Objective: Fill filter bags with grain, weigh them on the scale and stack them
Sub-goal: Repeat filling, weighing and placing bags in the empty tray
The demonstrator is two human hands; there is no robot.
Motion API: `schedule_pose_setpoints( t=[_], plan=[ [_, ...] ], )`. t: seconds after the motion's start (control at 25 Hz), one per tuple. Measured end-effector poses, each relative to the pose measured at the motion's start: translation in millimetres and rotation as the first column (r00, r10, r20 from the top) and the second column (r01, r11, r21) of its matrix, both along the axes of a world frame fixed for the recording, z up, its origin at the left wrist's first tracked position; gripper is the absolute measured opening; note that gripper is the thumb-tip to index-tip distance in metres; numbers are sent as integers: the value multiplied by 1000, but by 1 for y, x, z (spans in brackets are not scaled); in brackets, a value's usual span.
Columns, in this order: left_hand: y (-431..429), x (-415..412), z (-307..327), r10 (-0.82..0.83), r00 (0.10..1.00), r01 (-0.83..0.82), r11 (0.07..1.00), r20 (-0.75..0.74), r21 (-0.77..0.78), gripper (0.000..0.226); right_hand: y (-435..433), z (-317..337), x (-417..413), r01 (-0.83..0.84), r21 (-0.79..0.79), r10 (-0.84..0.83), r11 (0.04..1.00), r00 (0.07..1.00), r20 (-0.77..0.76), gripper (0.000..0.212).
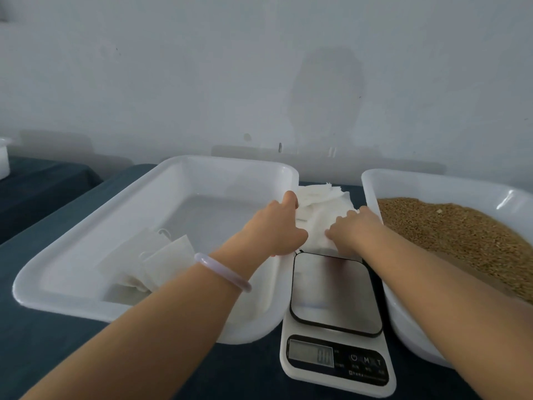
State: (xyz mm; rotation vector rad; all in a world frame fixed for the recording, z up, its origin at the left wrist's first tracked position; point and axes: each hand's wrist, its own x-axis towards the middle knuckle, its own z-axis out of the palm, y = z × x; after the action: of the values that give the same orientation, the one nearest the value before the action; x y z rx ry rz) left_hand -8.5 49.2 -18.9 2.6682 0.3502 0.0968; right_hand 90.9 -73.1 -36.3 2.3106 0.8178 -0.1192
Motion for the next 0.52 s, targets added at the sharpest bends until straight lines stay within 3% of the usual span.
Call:
schedule_pose_setpoints(
  t=[0.2, 0.32, 0.4, 0.44, 0.52],
  plan=[
    [1, 2, -3, -11, 1000, 11, 1000, 7, -29, 43, 2, -4, 8, 33, 5, -33, 999, 999, 23, 25],
    [1, 1, -3, -1, 1000, 0, 1000, -5, -28, 44, 1, 0, 4, 7, 343, -17, 939, 999, 27, 11],
    [1, 1, -3, -2, 1000, 2, 1000, 13, -7, 46, -11, 15, 3, 71, 663, -64, 745, 997, -35, 27],
    [0, 2, -3, -16, 999, 15, 1000, 52, 17, 50, -21, 25, 1, 119, 793, -64, 597, 993, -101, 35],
    [-4, 1, 0, -71, 978, 69, 998, 198, 17, 60, -44, 44, -4, 228, 943, 12, 243, 971, -238, 28]
  ],
)
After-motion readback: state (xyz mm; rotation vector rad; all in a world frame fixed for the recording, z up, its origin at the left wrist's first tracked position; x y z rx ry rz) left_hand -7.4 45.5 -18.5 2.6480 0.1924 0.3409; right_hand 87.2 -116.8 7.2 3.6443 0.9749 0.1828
